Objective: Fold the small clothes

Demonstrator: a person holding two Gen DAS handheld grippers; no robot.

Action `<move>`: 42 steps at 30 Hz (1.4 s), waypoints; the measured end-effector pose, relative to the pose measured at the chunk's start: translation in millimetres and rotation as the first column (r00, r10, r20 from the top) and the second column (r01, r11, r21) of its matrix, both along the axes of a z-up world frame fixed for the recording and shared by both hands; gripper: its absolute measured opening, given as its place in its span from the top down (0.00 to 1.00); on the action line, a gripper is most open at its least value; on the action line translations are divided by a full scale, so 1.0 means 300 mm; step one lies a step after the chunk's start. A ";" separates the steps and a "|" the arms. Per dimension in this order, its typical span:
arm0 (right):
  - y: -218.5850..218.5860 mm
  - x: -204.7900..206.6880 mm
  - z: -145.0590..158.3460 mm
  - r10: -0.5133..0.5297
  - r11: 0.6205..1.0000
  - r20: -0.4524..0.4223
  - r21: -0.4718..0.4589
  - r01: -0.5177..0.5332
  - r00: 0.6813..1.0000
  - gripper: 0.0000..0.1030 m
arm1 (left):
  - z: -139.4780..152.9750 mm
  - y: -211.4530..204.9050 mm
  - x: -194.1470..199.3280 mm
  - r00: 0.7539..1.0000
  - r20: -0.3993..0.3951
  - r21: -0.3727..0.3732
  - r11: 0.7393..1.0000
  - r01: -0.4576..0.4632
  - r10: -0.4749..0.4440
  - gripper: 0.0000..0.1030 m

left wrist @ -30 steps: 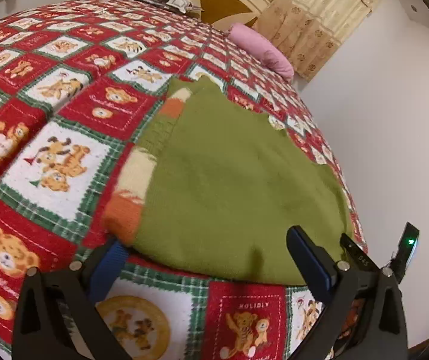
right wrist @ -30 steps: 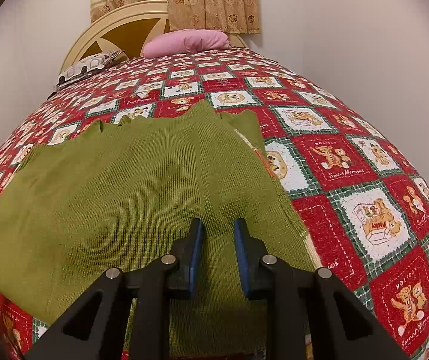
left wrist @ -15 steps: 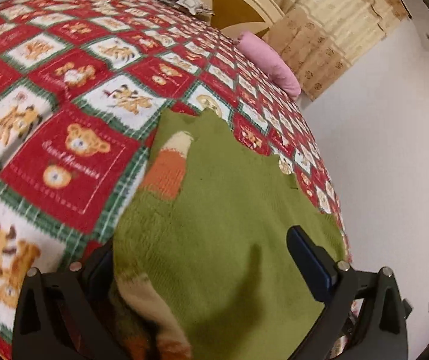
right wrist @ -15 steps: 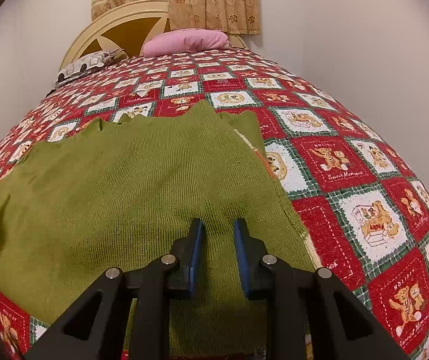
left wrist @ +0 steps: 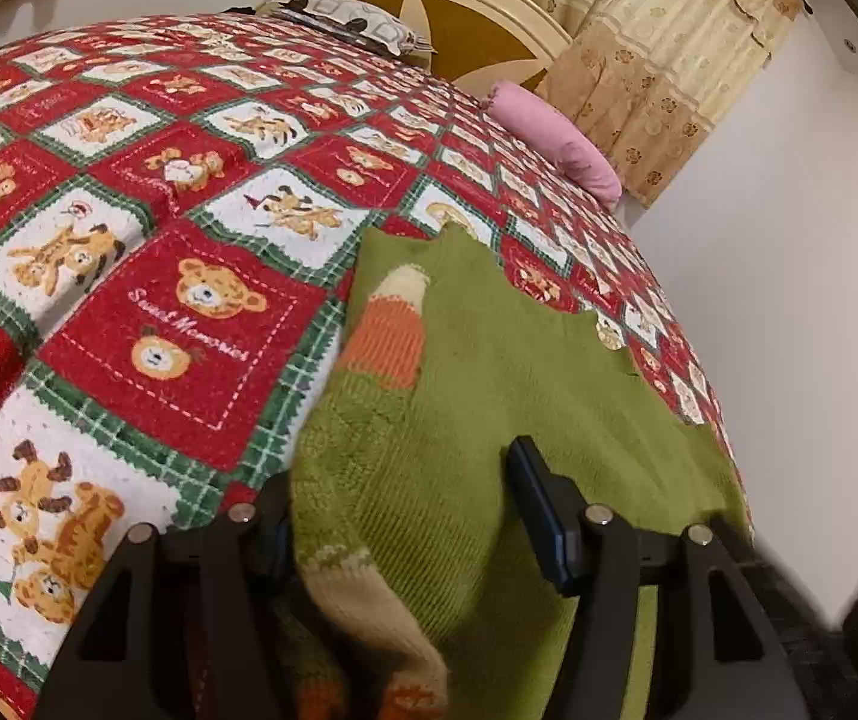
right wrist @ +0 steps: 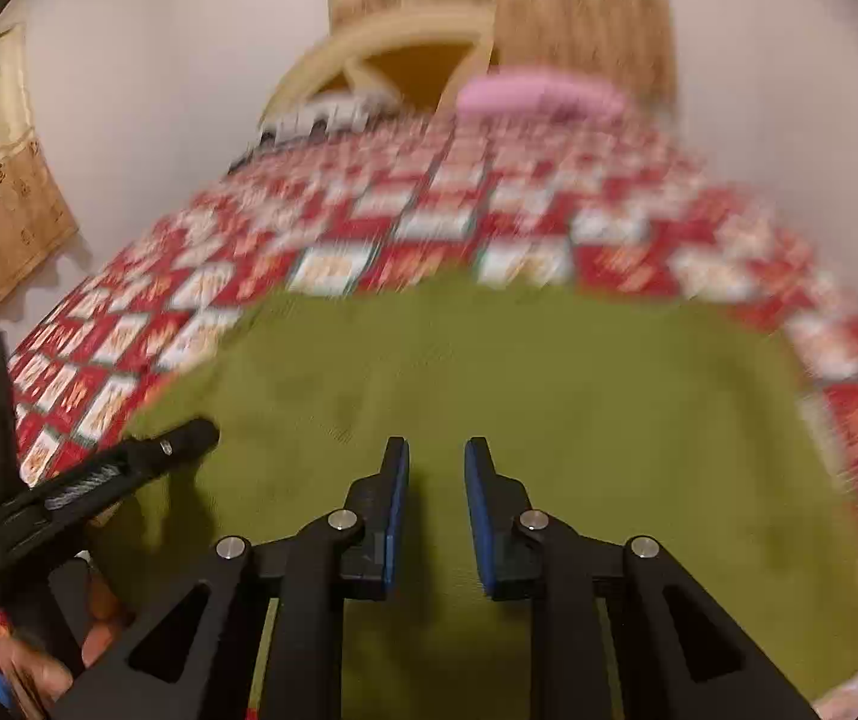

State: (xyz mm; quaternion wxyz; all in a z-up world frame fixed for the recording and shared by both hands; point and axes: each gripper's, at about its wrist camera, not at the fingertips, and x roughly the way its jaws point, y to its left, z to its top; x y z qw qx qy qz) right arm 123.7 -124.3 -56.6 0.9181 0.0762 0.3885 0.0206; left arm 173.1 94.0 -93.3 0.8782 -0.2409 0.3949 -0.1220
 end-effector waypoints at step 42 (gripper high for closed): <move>-0.292 0.066 0.022 0.081 0.864 0.006 0.498 -0.073 0.997 0.29 | 0.128 -0.445 -0.151 0.909 0.202 0.330 0.899 0.286 -0.363 0.75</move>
